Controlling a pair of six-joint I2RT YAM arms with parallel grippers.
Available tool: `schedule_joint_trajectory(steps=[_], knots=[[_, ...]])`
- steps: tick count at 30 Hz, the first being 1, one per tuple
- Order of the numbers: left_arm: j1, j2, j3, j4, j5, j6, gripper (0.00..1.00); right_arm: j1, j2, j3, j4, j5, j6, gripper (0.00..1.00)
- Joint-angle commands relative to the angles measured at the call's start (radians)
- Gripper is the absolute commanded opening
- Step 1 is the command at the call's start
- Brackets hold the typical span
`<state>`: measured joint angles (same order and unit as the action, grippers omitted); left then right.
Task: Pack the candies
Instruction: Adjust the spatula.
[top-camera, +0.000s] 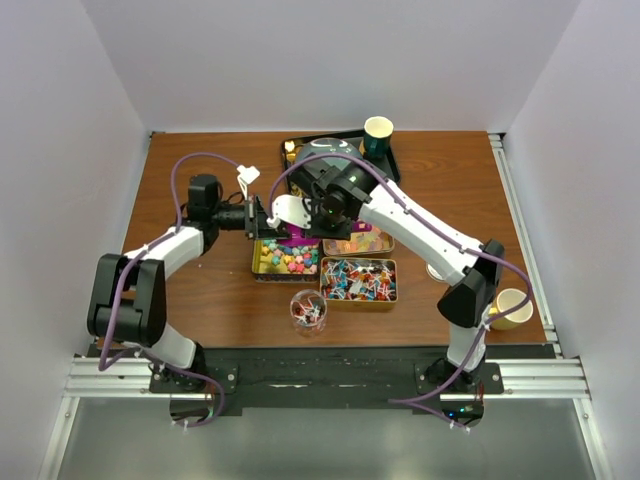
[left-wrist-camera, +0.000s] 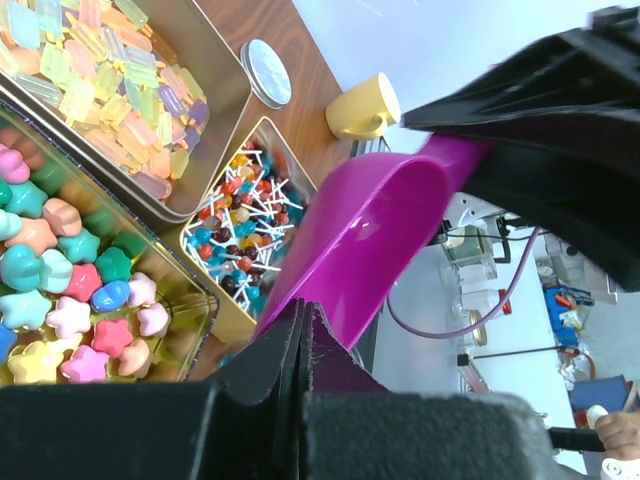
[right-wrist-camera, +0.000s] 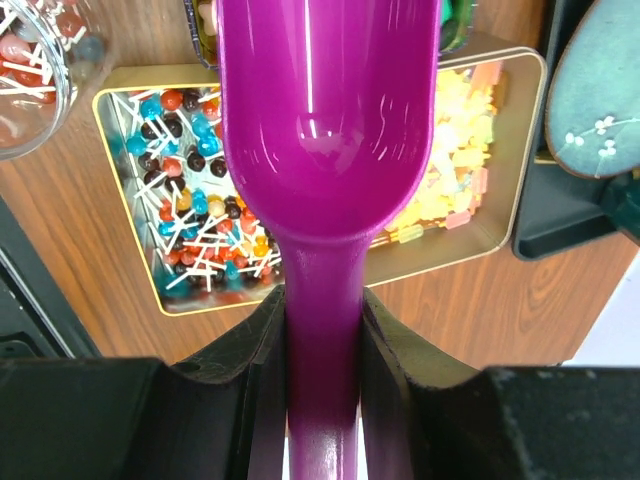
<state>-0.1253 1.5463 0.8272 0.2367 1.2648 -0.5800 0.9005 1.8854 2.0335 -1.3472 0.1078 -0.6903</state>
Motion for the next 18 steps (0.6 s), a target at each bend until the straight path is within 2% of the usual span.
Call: schedule_joint_trajectory(steps=[1,6,9,10,11,14,18], knots=[[-0.004,0.038,0.059,0.016,-0.027,0.029,0.00,-0.011,-0.085,0.024,-0.135,-0.071,0.008,0.00],[0.012,0.066,0.119,-0.013,-0.025,0.063,0.00,-0.107,-0.107,-0.025,-0.133,-0.001,-0.047,0.00],[0.052,0.070,0.191,-0.111,-0.031,0.126,0.05,-0.207,-0.124,-0.103,-0.101,0.044,-0.154,0.00],[0.062,0.074,0.207,-0.205,-0.042,0.156,0.08,-0.230,-0.123,-0.119,-0.083,0.070,-0.176,0.00],[0.085,0.074,0.220,-0.271,-0.079,0.231,0.13,-0.271,-0.118,-0.133,-0.075,0.081,-0.198,0.00],[0.124,0.077,0.251,-0.448,-0.206,0.349,0.21,-0.323,-0.083,-0.160,-0.050,0.150,-0.291,0.00],[0.191,0.022,0.178,-0.505,-0.396,0.359,0.24,-0.357,0.003,-0.139,-0.029,0.246,-0.409,0.00]])
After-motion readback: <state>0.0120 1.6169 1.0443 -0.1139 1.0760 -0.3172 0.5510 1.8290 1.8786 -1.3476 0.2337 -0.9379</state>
